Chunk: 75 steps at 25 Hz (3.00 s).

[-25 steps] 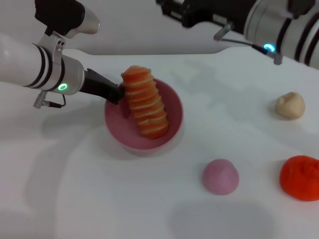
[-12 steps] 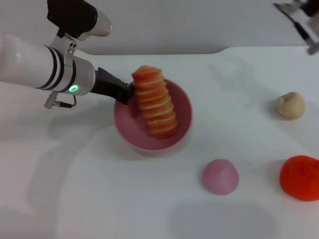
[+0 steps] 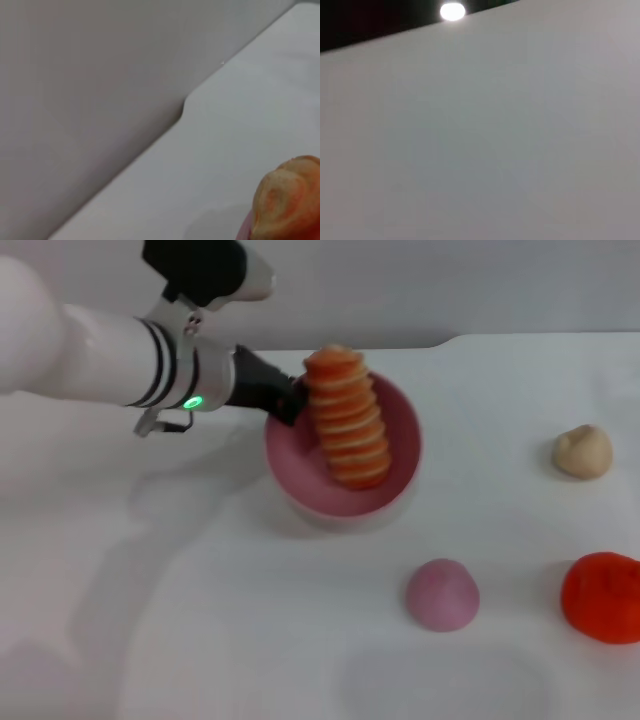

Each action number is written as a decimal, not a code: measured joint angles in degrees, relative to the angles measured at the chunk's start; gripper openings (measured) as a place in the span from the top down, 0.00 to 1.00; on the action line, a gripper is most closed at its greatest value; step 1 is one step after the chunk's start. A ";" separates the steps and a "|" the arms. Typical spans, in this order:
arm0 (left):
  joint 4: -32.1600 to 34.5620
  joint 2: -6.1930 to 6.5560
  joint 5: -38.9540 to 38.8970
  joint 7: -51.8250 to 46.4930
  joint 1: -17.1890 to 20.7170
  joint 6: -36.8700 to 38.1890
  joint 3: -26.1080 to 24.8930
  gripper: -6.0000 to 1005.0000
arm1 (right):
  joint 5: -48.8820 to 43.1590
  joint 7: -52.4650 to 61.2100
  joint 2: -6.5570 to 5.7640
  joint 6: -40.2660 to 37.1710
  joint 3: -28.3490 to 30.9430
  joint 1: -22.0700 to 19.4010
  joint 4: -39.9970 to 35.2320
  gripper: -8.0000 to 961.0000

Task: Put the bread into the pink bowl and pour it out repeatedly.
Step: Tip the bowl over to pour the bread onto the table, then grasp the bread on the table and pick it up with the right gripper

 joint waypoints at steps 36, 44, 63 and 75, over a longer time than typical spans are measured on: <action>-1.04 -0.59 -0.03 13.56 0.21 -37.26 21.44 0.95 | 13.23 10.14 -0.19 -22.14 8.62 -6.42 10.02 0.41; -1.34 -0.67 0.01 21.44 -0.42 -37.42 21.69 0.95 | 13.19 10.71 -0.24 -22.27 4.68 -5.72 9.78 0.41; -1.95 -0.67 -4.97 21.31 -1.10 -42.81 21.30 0.95 | 13.18 10.74 -0.30 -20.28 1.94 -3.26 11.41 0.41; -5.30 -0.18 -18.58 21.29 -4.49 -28.97 4.70 0.95 | 13.14 13.03 -0.99 -1.78 1.73 0.02 10.32 0.41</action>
